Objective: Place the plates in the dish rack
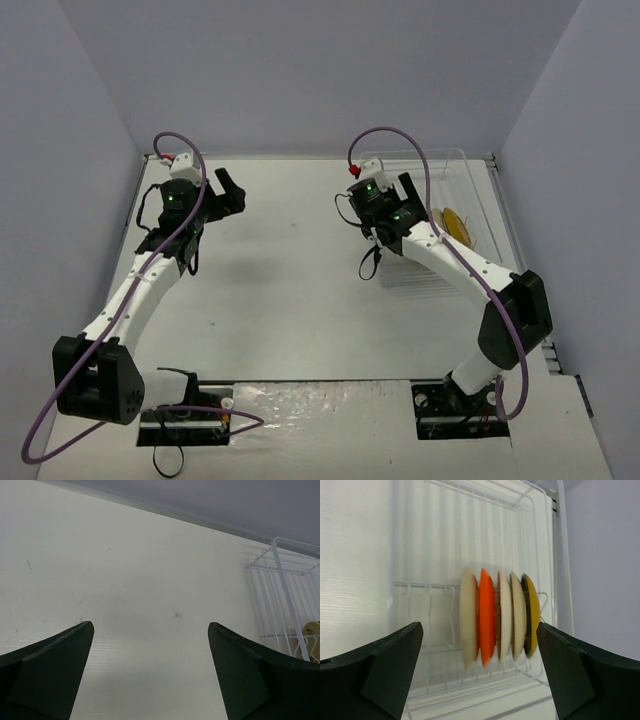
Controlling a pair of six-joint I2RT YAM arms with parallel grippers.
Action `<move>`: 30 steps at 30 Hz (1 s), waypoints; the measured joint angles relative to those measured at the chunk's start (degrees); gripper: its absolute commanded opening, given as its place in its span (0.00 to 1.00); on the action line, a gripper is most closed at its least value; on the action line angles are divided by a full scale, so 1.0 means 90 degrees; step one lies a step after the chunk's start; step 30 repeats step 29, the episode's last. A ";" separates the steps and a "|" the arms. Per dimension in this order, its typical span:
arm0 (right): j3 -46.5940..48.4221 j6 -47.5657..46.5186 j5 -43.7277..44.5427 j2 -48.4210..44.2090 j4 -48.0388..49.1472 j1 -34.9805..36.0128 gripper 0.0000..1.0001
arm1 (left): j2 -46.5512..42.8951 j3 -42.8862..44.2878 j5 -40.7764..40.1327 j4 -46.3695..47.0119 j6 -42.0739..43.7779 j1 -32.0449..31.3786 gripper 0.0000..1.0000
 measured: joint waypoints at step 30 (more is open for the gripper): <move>-0.2560 0.3465 -0.0343 -0.4057 0.1626 -0.2659 1.00 | -0.0973 -0.0468 -0.1223 -0.0409 0.0119 0.0121 0.97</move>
